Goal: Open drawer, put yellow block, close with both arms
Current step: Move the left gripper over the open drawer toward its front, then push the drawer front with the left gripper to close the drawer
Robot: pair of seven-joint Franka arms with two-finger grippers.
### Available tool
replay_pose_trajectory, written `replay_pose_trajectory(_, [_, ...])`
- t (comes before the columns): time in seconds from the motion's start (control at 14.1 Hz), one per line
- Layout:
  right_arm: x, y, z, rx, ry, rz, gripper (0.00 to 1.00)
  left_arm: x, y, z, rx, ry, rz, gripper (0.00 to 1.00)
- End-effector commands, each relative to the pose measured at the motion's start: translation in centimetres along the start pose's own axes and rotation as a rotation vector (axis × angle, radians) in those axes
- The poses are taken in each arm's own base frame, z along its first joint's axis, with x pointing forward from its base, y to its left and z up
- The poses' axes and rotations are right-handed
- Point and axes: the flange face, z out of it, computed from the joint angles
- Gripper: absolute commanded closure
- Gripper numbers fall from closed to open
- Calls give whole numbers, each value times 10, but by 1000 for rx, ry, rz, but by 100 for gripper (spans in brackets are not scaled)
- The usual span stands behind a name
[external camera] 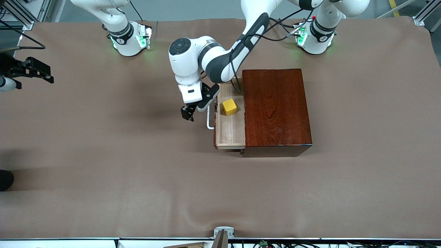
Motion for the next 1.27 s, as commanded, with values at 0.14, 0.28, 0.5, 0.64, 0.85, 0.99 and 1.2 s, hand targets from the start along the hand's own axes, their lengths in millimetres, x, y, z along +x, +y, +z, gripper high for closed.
replay_pose_trajectory(0.14, [-3, -4, -3, -15, 13, -15, 0, -8, -6, 33, 28, -7, -55, 0])
replay_pose_trajectory(0.28, [-2, -6, -1, -15, 10, -19, 0, -7, -8, 38, 50, -13, -69, 0])
replay_pose_trajectory(0.5, [-1, -9, -3, -17, 20, -24, 0, 7, -7, 33, 89, 22, -73, 0])
replay_pose_trajectory(0.64, [-1, -9, -3, -16, 21, -24, 0, 31, -3, 32, 123, 48, -100, 0])
replay_pose_trajectory(0.85, [-1, -9, -3, -15, 19, -21, 0, 48, -4, 38, 173, 76, -118, 0])
replay_pose_trajectory(0.99, [0, -9, 6, -13, 6, -17, 0, 56, -7, 41, 217, 98, -128, 0])
replay_pose_trajectory(1.2, [0, -10, 6, -11, 6, -16, 0, 63, -13, 48, 258, 137, -132, 0])
